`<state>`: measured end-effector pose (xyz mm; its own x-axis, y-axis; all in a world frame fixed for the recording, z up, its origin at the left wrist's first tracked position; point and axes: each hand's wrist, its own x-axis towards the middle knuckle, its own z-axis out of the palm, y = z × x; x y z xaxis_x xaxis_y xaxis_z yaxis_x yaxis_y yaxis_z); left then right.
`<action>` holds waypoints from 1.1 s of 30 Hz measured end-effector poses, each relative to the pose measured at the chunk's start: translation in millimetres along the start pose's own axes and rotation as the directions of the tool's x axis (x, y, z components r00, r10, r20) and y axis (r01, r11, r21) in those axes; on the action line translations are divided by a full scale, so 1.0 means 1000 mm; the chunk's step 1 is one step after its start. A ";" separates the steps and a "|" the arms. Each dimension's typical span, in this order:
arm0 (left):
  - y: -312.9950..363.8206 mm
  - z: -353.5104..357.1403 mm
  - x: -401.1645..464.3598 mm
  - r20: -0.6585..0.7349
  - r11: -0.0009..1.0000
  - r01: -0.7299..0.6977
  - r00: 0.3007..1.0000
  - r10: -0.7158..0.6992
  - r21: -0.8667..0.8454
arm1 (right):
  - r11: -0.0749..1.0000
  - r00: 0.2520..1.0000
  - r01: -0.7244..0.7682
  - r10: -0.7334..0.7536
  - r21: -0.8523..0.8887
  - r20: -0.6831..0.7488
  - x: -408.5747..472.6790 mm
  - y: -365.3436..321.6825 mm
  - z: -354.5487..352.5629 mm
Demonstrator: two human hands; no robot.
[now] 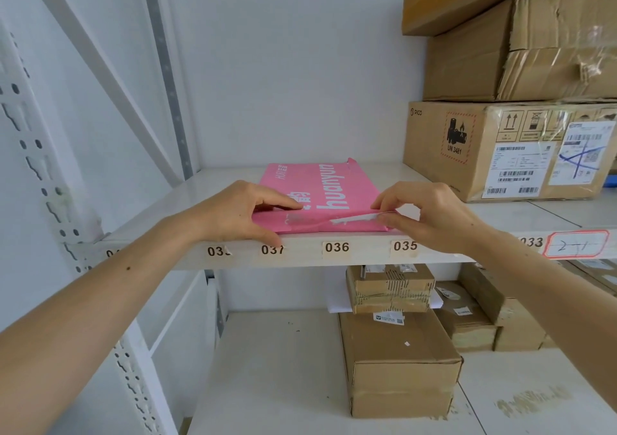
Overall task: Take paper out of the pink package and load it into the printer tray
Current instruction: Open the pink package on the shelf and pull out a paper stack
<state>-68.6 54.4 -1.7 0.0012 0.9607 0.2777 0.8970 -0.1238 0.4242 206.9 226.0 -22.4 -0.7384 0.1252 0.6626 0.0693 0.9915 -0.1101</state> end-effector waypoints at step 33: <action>0.015 0.041 0.013 -0.235 0.900 -0.187 0.926 0.295 0.395 | 0.990 0.985 0.128 -0.134 -0.063 -0.113 0.024 -0.013 0.040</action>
<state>-37.1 75.5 -27.7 0.1620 0.7944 0.5854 0.9813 -0.1924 -0.0105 161.7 214.3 -34.9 -0.6608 -0.0059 0.7505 0.0164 0.9996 0.0223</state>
